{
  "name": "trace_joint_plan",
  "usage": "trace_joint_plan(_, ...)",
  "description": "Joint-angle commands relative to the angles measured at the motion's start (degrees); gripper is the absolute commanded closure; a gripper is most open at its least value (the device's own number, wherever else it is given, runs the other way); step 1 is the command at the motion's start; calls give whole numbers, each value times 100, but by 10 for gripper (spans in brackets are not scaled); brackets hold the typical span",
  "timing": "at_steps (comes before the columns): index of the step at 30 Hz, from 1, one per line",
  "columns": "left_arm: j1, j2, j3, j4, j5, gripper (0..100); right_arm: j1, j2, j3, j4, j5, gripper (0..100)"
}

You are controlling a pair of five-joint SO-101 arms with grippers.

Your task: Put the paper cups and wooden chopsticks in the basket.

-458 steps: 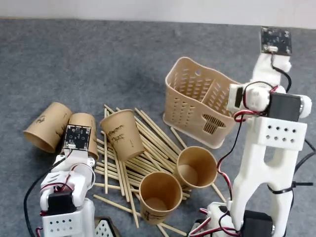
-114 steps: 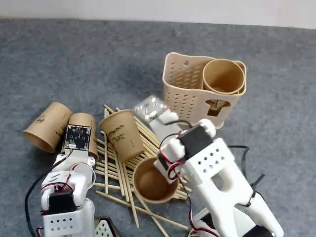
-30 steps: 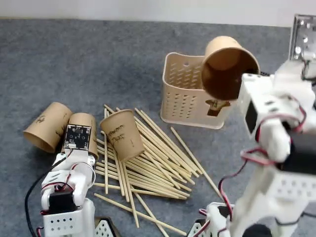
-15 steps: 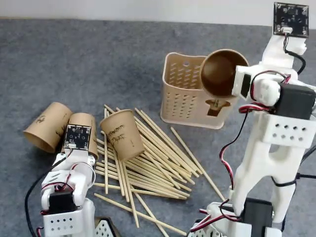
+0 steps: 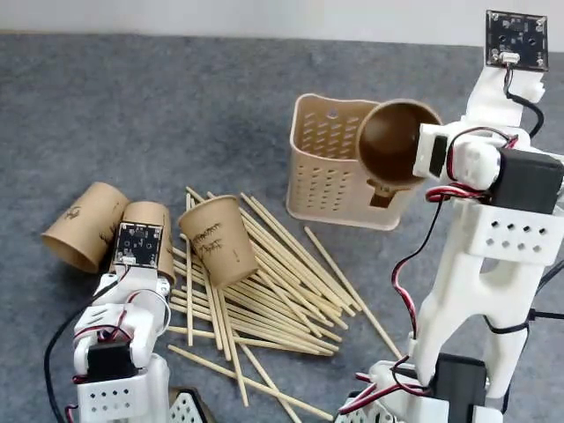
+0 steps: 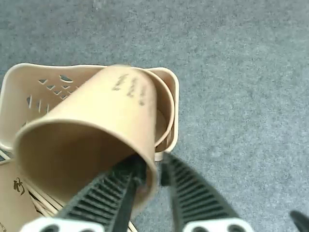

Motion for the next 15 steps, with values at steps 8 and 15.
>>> trace_joint_plan(8, -57, -48, -31, -62, 9, 926, 13, -13, -22, -875, -35, 868)
trace_joint_plan(15, -57, -48, -31, -62, 9, 926, 13, 48, 48, -1534, -352, 868)
